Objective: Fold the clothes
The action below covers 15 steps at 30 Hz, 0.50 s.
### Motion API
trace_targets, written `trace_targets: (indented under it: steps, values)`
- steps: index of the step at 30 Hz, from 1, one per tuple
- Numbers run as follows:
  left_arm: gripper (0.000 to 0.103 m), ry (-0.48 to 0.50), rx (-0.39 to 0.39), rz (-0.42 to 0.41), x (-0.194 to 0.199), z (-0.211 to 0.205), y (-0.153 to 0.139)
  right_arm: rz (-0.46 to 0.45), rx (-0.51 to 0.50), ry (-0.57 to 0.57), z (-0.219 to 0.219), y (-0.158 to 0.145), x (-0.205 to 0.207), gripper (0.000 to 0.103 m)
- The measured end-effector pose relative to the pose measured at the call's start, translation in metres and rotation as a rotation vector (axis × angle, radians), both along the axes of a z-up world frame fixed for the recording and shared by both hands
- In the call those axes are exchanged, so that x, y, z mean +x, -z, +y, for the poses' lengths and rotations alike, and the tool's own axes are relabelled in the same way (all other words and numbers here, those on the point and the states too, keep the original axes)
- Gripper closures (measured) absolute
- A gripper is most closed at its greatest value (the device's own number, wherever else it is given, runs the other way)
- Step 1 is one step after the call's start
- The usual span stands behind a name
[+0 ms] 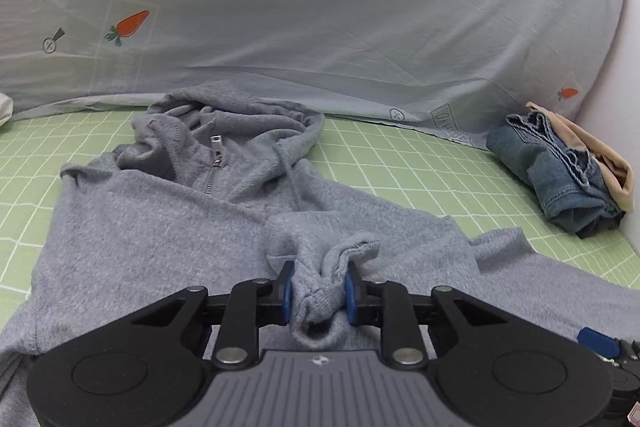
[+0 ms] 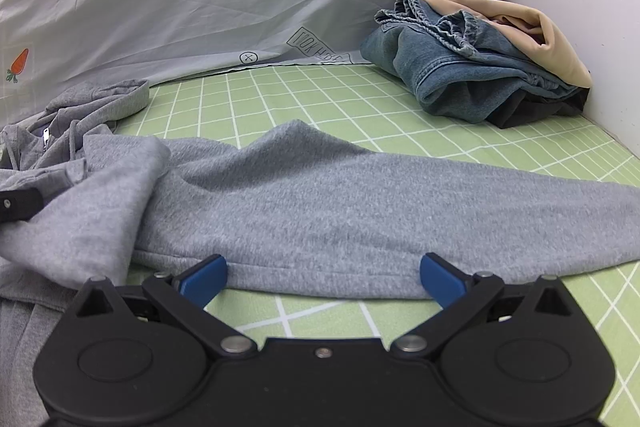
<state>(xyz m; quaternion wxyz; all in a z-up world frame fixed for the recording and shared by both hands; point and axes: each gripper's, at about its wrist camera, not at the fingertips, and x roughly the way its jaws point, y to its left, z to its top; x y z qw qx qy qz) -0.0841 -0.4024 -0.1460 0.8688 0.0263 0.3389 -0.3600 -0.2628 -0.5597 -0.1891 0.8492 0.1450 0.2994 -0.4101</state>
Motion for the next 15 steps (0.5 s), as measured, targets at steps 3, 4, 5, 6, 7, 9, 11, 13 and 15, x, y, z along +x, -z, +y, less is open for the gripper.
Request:
trace_targets:
  steps: [3, 4, 5, 6, 7, 9, 11, 13, 15]
  values:
    - [0.077, -0.099, -0.023, 0.038, 0.019, 0.027, 0.000, 0.000, 0.000, 0.000, 0.000, 0.000, 0.000, 0.000]
    - [0.076, -0.132, -0.037, 0.058, 0.026, 0.037, 0.001, 0.000, 0.000, 0.000, 0.000, 0.000, 0.000, 0.000]
    - [0.074, -0.167, -0.055, 0.082, 0.032, 0.047, 0.002, 0.000, 0.000, 0.000, 0.000, 0.000, 0.000, 0.000]
    - [0.073, -0.196, -0.071, 0.096, 0.036, 0.056, 0.002, 0.000, 0.000, 0.000, 0.000, 0.000, 0.000, 0.000]
    - [0.073, -0.221, -0.087, 0.097, 0.039, 0.065, 0.002, 0.000, 0.000, 0.000, 0.000, 0.000, 0.000, 0.000]
    - [0.072, -0.247, -0.112, 0.079, 0.042, 0.079, 0.001, 0.000, 0.000, 0.000, 0.000, 0.000, 0.000, 0.000]
    - [0.068, -0.266, -0.101, 0.055, 0.047, 0.087, -0.001, 0.000, 0.000, 0.001, 0.000, 0.000, 0.000, 0.000]
    - [0.068, -0.290, -0.076, 0.039, 0.053, 0.094, -0.001, -0.001, 0.000, 0.001, 0.000, 0.000, 0.000, 0.000]
    - [0.067, -0.345, -0.074, 0.057, 0.061, 0.105, 0.000, -0.001, 0.000, 0.001, 0.000, 0.000, 0.000, 0.000]
